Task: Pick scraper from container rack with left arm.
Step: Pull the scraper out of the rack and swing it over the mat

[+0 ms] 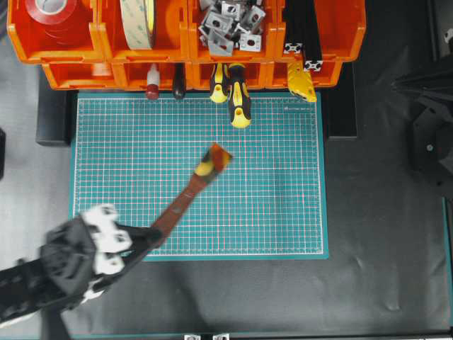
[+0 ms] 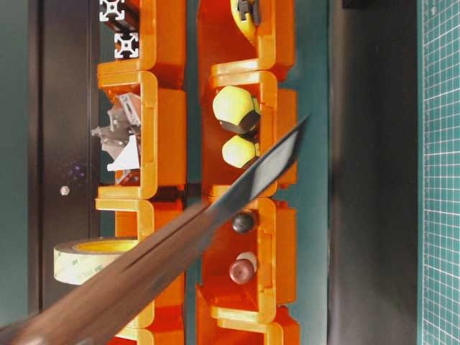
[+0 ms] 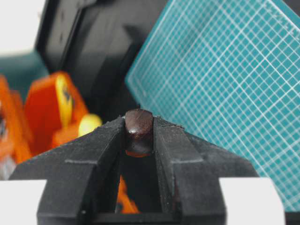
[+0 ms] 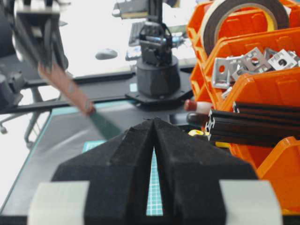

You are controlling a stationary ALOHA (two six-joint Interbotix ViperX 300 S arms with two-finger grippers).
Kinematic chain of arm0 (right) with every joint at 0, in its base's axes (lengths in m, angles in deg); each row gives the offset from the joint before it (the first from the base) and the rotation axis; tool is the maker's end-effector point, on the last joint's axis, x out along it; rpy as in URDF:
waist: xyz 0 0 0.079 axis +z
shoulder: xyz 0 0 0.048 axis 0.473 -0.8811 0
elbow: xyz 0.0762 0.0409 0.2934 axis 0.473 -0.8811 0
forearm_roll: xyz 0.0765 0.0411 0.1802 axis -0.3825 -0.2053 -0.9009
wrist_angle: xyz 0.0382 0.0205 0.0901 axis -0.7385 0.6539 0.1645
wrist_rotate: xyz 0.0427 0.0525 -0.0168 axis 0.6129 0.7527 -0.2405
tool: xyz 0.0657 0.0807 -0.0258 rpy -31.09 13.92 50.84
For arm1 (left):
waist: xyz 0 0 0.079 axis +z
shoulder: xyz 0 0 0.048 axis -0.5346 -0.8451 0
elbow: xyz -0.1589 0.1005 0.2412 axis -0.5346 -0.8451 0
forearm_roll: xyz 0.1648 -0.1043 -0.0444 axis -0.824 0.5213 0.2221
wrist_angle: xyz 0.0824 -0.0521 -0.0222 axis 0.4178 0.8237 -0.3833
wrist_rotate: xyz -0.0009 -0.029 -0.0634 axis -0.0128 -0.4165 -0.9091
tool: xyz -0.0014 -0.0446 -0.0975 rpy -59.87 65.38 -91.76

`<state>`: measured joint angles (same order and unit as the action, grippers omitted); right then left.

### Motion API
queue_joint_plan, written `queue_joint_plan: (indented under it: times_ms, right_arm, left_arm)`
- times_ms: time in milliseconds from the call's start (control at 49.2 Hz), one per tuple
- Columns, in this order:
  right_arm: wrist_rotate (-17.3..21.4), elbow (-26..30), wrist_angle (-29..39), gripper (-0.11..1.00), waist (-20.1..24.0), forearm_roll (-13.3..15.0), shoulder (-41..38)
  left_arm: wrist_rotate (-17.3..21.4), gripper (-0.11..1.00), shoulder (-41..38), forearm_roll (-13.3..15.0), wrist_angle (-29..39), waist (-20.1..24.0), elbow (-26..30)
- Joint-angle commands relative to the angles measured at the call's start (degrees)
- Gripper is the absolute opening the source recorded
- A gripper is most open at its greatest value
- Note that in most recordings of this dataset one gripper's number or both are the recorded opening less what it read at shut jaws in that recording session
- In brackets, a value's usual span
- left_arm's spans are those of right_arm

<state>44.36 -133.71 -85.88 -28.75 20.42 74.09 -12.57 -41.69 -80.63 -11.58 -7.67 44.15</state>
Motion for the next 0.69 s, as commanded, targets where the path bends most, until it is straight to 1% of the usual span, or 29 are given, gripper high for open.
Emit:
queue_joint_plan:
  times_ms: [0,41,183,284,427,671]
  right_arm:
    - [0.7,1.6,-0.3,-0.01,-0.1,-0.8,-0.4]
    - [1.3,1.7,-0.3,-0.01,-0.1,-0.9,-0.4]
    - [3.7,2.0,-0.1,-0.01,-0.3,-1.0,-0.4]
    - [5.6,2.1,0.4,-0.01,-0.3,-1.0,-0.4]
    - [7.1,2.1,0.4,-0.01,-0.3,-1.0,-0.7]
    - [7.1,1.9,0.2,-0.01,-0.3,-1.0,-1.4]
  left_arm:
    - [2.7,0.20,0.3,-0.3,-6.4,3.9,-1.6]
    - [3.5,0.20,0.1,-0.3,-8.6,5.4,-2.7]
    - [3.5,0.20,-0.8,-0.3,-17.7,11.4,-6.9]
    - [3.5,0.20,-1.1,-0.3,-22.3,14.3,-9.1]
    - [3.3,0.20,-1.1,-0.3,-23.6,15.6,-9.6]
    - [3.1,0.20,-1.2,-0.3,-24.7,16.3,-9.9]
